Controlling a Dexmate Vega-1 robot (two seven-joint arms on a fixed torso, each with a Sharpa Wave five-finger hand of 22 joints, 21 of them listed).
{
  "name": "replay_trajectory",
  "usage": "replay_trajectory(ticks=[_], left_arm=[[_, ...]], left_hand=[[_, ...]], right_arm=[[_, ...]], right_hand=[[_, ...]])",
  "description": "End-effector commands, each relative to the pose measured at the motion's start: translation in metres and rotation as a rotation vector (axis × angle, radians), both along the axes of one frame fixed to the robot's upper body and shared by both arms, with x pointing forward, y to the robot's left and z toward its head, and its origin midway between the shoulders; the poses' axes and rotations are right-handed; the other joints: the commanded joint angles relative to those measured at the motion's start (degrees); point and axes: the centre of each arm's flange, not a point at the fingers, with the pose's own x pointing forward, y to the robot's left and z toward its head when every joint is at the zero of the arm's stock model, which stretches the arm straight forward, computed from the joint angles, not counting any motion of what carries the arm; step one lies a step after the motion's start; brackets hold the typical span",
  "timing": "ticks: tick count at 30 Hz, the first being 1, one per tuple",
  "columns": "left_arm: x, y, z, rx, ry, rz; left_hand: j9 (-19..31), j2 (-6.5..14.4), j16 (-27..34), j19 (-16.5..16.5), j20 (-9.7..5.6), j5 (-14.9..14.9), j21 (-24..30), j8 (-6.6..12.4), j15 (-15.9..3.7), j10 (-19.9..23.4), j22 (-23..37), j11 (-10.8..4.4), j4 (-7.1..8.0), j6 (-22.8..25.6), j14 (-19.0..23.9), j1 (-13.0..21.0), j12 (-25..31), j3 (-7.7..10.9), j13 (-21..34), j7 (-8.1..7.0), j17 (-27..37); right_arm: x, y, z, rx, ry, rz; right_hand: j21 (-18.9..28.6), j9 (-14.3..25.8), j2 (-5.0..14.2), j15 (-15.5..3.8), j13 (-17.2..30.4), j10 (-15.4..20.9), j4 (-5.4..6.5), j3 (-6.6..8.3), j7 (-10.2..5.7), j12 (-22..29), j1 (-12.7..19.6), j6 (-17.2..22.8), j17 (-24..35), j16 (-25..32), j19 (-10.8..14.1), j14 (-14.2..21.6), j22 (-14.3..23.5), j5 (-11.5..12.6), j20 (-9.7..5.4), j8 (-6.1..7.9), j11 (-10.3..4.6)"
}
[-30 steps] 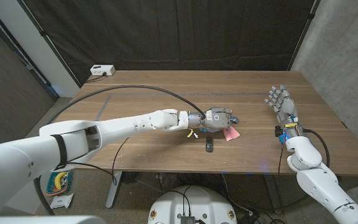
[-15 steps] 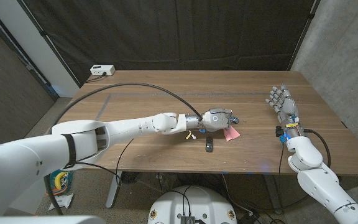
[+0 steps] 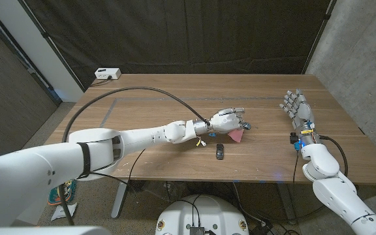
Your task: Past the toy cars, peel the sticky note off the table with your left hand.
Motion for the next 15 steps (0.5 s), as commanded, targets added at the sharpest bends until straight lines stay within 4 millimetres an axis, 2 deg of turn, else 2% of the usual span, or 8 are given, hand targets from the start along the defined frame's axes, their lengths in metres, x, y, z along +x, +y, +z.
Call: replay_trajectory(ticks=[1, 15], left_arm=[[-0.008, 0.001, 0.016, -0.151, -0.037, -0.039], [-0.028, 0.0, 0.057, -0.314, 0.094, 0.067]], left_hand=[[0.2, 0.0, -0.2, 0.3, -0.22, -0.2, 0.6, -0.02, -7.03, 2.1, 0.3, -1.41, 0.07, 0.2, 0.3, 0.7, 0.9, 0.18, 3.4, -0.04, 0.0], [0.2, -0.1, -0.6, -0.4, -0.44, -0.2, 0.8, -0.18, -7.02, 2.1, 0.3, -1.39, 0.12, 0.1, 0.0, 0.8, 0.8, 0.16, 3.7, -0.1, -0.2]], right_arm=[[0.001, 0.001, 0.001, 0.002, -0.008, 0.006], [0.002, 0.0, 0.007, -0.007, -0.022, 0.019]], right_hand=[[0.1, 0.3, -0.02, -0.12, 0.2, 0.4, -0.05, -0.18, -0.07, -0.1, -0.4, 0.4, 0.3, -0.1, 0.2, 0.3, 0.1, 0.3, 0.19, -0.02, 0.13], [0.1, 0.3, 0.04, -0.18, 0.2, 0.5, -0.03, -0.21, -0.03, -0.1, -0.5, 0.4, 0.3, -0.1, 0.2, 0.3, 0.1, 0.4, 0.14, -0.02, 0.1]])
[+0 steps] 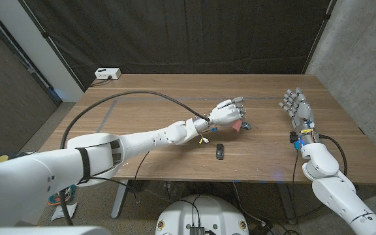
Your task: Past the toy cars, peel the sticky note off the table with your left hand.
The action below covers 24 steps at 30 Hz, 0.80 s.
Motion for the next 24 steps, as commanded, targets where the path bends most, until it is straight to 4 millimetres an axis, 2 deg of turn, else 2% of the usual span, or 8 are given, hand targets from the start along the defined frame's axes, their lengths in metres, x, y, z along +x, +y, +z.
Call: replay_trajectory(ticks=[1, 10, 24], left_arm=[[-0.015, 0.001, 0.032, -0.125, 0.101, 0.08], [-0.021, 0.008, 0.047, -0.203, 0.177, 0.167], [-0.03, 0.043, 0.074, -0.462, 0.324, 0.2]], left_hand=[[0.2, -0.1, -0.4, -0.3, -0.13, -0.1, 0.4, -0.21, -7.02, 2.1, 0.1, -1.35, 0.13, 0.0, 0.0, 0.7, 0.8, 0.17, 3.7, -0.11, 0.1], [0.2, -0.1, -0.7, -0.7, 0.02, -0.1, 0.7, -0.35, -7.01, 2.0, 0.1, -1.37, 0.22, -0.1, -0.3, 0.7, 0.7, 0.19, 4.0, 0.15, -0.1], [0.2, 0.1, -1.0, -1.2, 0.61, -0.1, 1.4, -0.6, -7.0, 1.8, 0.2, -1.33, 0.34, -0.4, -0.4, 0.7, 0.5, 0.27, 4.4, 0.51, 0.0]], right_arm=[[0.001, 0.0, 0.004, -0.007, -0.011, 0.011], [0.0, -0.001, 0.006, -0.011, -0.01, 0.014], [0.009, 0.003, 0.016, -0.035, -0.018, 0.037]], right_hand=[[0.1, 0.3, 0.05, -0.18, 0.2, 0.5, -0.04, -0.22, -0.05, -0.1, -0.5, 0.5, 0.3, -0.2, 0.2, 0.3, 0.1, 0.4, 0.15, -0.01, 0.09], [0.1, 0.3, 0.07, -0.26, 0.2, 0.5, -0.06, -0.22, -0.02, -0.1, -0.5, 0.5, 0.3, -0.1, 0.2, 0.4, 0.1, 0.4, 0.14, -0.02, 0.12], [0.1, 0.3, 0.1, -0.28, 0.2, 0.6, -0.21, -0.17, -0.03, -0.1, -0.4, 0.5, 0.2, -0.2, 0.2, 0.3, 0.1, 0.4, 0.1, -0.01, 0.12]])
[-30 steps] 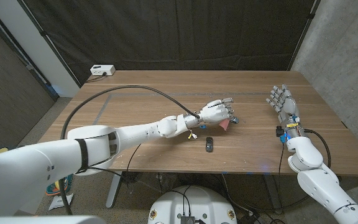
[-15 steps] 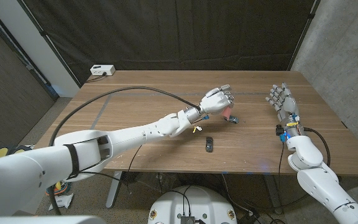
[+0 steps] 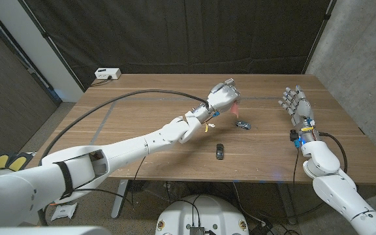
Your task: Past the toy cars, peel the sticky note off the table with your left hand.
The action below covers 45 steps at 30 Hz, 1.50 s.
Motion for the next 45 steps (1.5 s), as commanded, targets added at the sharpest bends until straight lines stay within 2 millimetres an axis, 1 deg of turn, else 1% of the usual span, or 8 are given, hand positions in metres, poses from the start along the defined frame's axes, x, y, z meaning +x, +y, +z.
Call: replay_trajectory(ticks=[1, 10, 11, 17, 24, 31, 35, 45], left_arm=[[-0.008, 0.031, 0.025, -0.231, 0.13, 0.031], [-0.011, 0.07, 0.047, -0.463, 0.292, -0.016], [-0.012, 0.081, 0.051, -0.525, 0.333, -0.033], [-0.011, 0.113, 0.06, -0.706, 0.455, -0.104], [-0.012, 0.141, 0.056, -0.833, 0.464, -0.118], [-0.008, 0.162, 0.051, -0.96, 0.582, -0.173], [-0.005, 0.174, 0.049, -1.041, 0.67, -0.221], [-0.003, 0.201, 0.041, -1.185, 0.829, -0.305]], left_hand=[[0.1, 0.1, -0.2, -0.3, 0.37, 0.3, 0.5, -0.21, -7.21, 1.8, 0.2, -1.31, 0.22, -0.2, -0.2, 0.6, 0.4, 0.16, 4.5, 0.29, 0.1], [0.1, 0.4, -0.4, -0.6, 1.09, 0.4, 1.1, -0.43, -7.18, 1.7, 0.3, -1.27, 0.23, -0.5, -0.4, 0.7, 0.3, 0.32, 4.8, 1.25, 0.2], [0.1, 0.4, -0.5, -0.6, 1.12, 0.4, 1.2, -0.44, -7.19, 1.7, 0.3, -1.26, 0.22, -0.5, -0.4, 0.7, 0.3, 0.33, 4.9, 1.26, 0.2], [0.2, 0.6, -0.6, -0.8, 1.72, 0.5, 1.6, -0.67, -7.16, 1.4, 0.3, -1.16, 0.23, -0.9, -0.5, 0.8, 0.2, 0.41, 5.2, 1.92, 0.3], [0.3, 0.9, -0.8, -0.7, 2.39, 0.7, 2.2, -0.9, -7.11, 1.1, 0.4, -1.07, 0.25, -1.4, -0.8, 0.8, 0.1, 0.53, 5.5, 2.5, 0.5], [0.3, 1.2, -1.0, -0.6, 2.96, 0.9, 2.9, -1.3, -7.05, 0.7, 0.4, -1.08, 0.29, -2.3, -0.9, 0.9, 0.1, 0.68, 5.9, 3.11, 0.7], [0.4, 1.7, -1.2, -0.6, 3.51, 1.1, 3.5, -1.63, -6.97, 0.2, 0.5, -1.07, 0.34, -3.1, -1.2, 1.0, 0.0, 0.89, 6.3, 4.14, 0.9], [0.6, 2.8, -1.4, -1.1, 4.97, 1.5, 4.6, -2.02, -6.56, -0.7, 0.6, -1.07, 0.47, -4.0, -1.7, 1.1, 0.1, 1.34, 7.1, 5.3, 2.0]], right_arm=[[0.009, 0.004, 0.008, -0.019, -0.002, 0.019], [0.014, 0.009, 0.016, -0.034, -0.005, 0.026], [0.015, 0.01, 0.018, -0.039, -0.007, 0.029], [0.022, 0.018, 0.029, -0.064, -0.009, 0.044], [0.036, 0.035, 0.043, -0.104, 0.013, 0.077], [0.052, 0.048, 0.054, -0.126, 0.018, 0.11], [0.058, 0.057, 0.057, -0.146, 0.017, 0.136], [0.066, 0.067, 0.066, -0.158, 0.012, 0.17]], right_hand=[[0.1, 0.3, 0.1, -0.33, 0.2, 0.6, -0.06, -0.01, -0.02, -0.1, -0.4, 0.5, 0.2, -0.2, 0.2, 0.4, 0.1, 0.5, 0.11, -0.01, 0.12], [0.2, 0.3, 0.1, -0.43, 0.2, 0.7, -0.16, 0.02, 0.02, -0.1, -0.3, 0.5, 0.2, -0.2, 0.4, 0.4, 0.1, 0.5, -0.01, -0.01, 0.17], [0.2, 0.3, 0.11, -0.43, 0.2, 0.7, -0.18, 0.02, 0.02, -0.1, -0.3, 0.5, 0.2, -0.2, 0.4, 0.4, 0.1, 0.5, -0.02, -0.01, 0.19], [0.2, 0.3, 0.12, -0.49, 0.2, 0.6, -0.25, 0.05, 0.06, -0.1, -0.2, 0.5, 0.1, -0.2, 0.5, 0.4, 0.1, 0.5, -0.07, -0.02, 0.21], [0.1, 0.3, 0.2, -0.23, 0.2, 0.0, -0.38, 0.13, -0.06, -0.3, -0.1, 0.3, 0.1, -0.4, 0.3, 0.0, 0.1, 0.5, 0.31, -0.12, -0.01], [-0.1, 0.3, 0.43, -0.29, 0.2, -0.5, -0.46, 0.27, -0.08, -0.5, 0.0, -0.1, 0.1, -0.6, -0.1, -0.7, 0.1, 0.5, 0.37, -0.22, -0.18], [-0.1, 0.3, 0.49, -0.25, 0.2, -0.6, -0.5, 0.31, -0.07, -0.5, 0.0, -0.1, 0.1, -0.6, -0.1, -0.7, 0.1, 0.5, 0.15, -0.22, -0.16], [-0.1, 0.3, 0.58, -0.82, 0.2, -1.1, -0.6, 0.37, -0.15, -0.6, 0.1, -0.6, 0.1, -0.8, -0.2, -1.4, 0.1, 0.5, -0.11, -0.34, -0.18]])
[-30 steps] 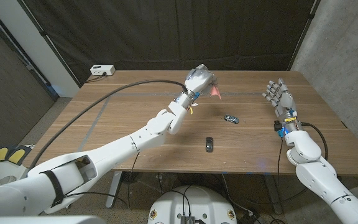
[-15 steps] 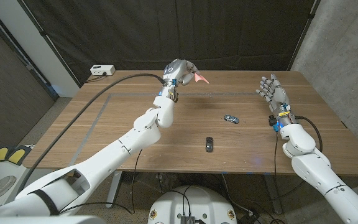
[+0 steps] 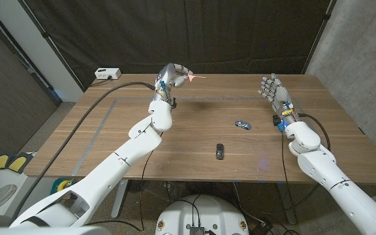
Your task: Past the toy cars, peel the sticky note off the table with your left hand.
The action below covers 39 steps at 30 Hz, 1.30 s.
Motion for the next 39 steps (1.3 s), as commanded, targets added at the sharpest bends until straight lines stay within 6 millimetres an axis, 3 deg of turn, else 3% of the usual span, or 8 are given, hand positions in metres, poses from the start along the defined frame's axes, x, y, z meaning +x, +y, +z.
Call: replay_trajectory(ticks=[1, 21, 26, 30, 32, 34, 37, 39], left_arm=[[0.004, 0.036, -0.012, -0.22, 0.163, -0.134], [0.001, 0.064, -0.032, -0.541, 0.284, -0.29], [0.0, 0.066, -0.035, -0.574, 0.288, -0.298], [-0.002, 0.066, -0.035, -0.542, 0.278, -0.298], [-0.003, 0.066, -0.035, -0.513, 0.274, -0.308], [-0.004, 0.066, -0.034, -0.478, 0.274, -0.312], [-0.005, 0.066, -0.033, -0.462, 0.283, -0.34], [-0.005, 0.066, -0.033, -0.443, 0.284, -0.343]], left_hand=[[0.2, 2.3, 0.2, 0.1, 0.75, 0.6, 0.7, -0.21, -6.73, -0.2, 0.1, -0.45, -0.03, -0.3, 0.0, 1.0, 0.1, 0.55, 7.2, 0.49, 0.6], [0.4, 3.1, -1.6, -0.7, 2.45, 1.1, 2.6, -1.18, -5.21, -1.3, 0.2, 0.34, 0.25, -2.6, -0.2, 0.5, 0.1, 1.62, 7.8, 2.5, 0.0], [0.5, 2.8, -3.1, -2.7, 3.22, 1.1, 3.1, -2.11, -3.93, -2.9, 0.2, 1.3, 1.67, -4.6, -0.8, -2.5, -1.0, 1.38, 7.2, 3.59, -0.8], [0.5, 2.5, -5.9, -6.3, 4.06, 1.1, 3.3, -5.36, -1.91, -7.4, -0.1, 2.99, 3.43, -11.1, -3.7, -6.9, -3.6, 1.09, 5.7, 4.44, -2.0], [-0.1, 1.2, -8.5, -8.8, 4.6, 1.1, 3.4, -8.59, -0.04, -13.7, -0.7, 5.23, 3.82, -18.2, -8.0, -10.1, -7.5, 0.63, 3.9, 4.47, -3.1], [-0.5, -0.7, -10.9, -13.1, 5.52, 0.8, 2.3, -10.08, 2.67, -20.6, -1.6, 7.6, 4.05, -27.7, -15.9, -13.7, -12.0, -0.59, 1.9, 3.75, -4.8], [-1.0, -3.8, -11.6, -18.2, 7.06, -0.4, 0.0, -9.98, 6.64, -31.3, -2.9, 9.82, 4.36, -38.8, -26.1, -18.9, -15.3, -2.89, -0.8, 3.14, -7.4], [-1.2, -4.7, -11.5, -21.7, 8.04, -0.6, -2.1, -9.93, 9.81, -38.5, -3.4, 11.29, 4.63, -45.5, -33.0, -21.8, -15.3, -4.04, -2.8, 3.18, -9.3]], right_arm=[[0.014, 0.016, 0.014, -0.023, 0.001, 0.047], [0.02, 0.018, 0.014, 0.0, -0.014, 0.066], [0.019, 0.017, 0.013, 0.009, -0.026, 0.07], [0.018, 0.017, 0.013, 0.012, -0.029, 0.07], [0.017, 0.017, 0.013, 0.009, -0.031, 0.071], [0.017, 0.017, 0.013, 0.013, -0.031, 0.071], [0.015, 0.017, 0.013, 0.009, -0.034, 0.071], [0.014, 0.018, 0.013, 0.01, -0.035, 0.07]], right_hand=[[-0.1, 0.3, 0.58, -0.33, 0.2, -0.6, -0.37, 0.11, -0.2, -0.2, 0.1, -0.7, 0.1, -0.1, -0.1, -0.4, 0.1, 0.5, -0.39, -0.37, 0.18], [-0.1, 0.3, 0.54, -0.33, 0.2, -1.2, -0.43, 0.05, -0.42, -0.2, 0.0, -1.1, 0.1, 0.0, -0.2, -0.6, 0.1, 0.4, -0.75, -0.4, 0.22], [-0.1, 0.3, 0.52, -0.28, 0.2, -1.1, -0.43, 0.02, -0.47, -0.2, -0.1, -1.1, 0.1, 0.0, -0.2, -0.6, 0.1, 0.4, -0.72, -0.36, 0.33], [-0.1, 0.3, 0.5, -0.29, 0.2, -1.1, -0.45, 0.01, -0.45, -0.1, -0.1, -1.1, 0.1, 0.1, -0.2, -0.6, 0.1, 0.4, -0.71, -0.33, 0.34], [-0.1, 0.3, 0.5, -0.32, 0.2, -1.1, -0.46, 0.01, -0.48, -0.1, -0.1, -1.1, 0.1, 0.1, -0.2, -0.7, 0.1, 0.4, -0.71, -0.32, 0.35], [-0.1, 0.3, 0.49, -0.3, 0.2, -1.1, -0.47, 0.0, -0.5, -0.1, -0.1, -1.1, 0.1, 0.1, -0.2, -0.7, 0.1, 0.4, -0.66, -0.32, 0.35], [-0.1, 0.3, 0.48, -0.18, 0.2, -1.1, -0.49, 0.0, -0.51, -0.1, -0.1, -1.1, 0.1, 0.1, -0.2, -0.7, 0.1, 0.4, -0.65, -0.31, 0.29], [-0.1, 0.3, 0.47, -0.12, 0.2, -1.2, -0.5, -0.01, -0.52, -0.1, -0.1, -1.1, 0.1, 0.1, -0.2, -0.7, 0.1, 0.4, -0.63, -0.3, 0.28]])
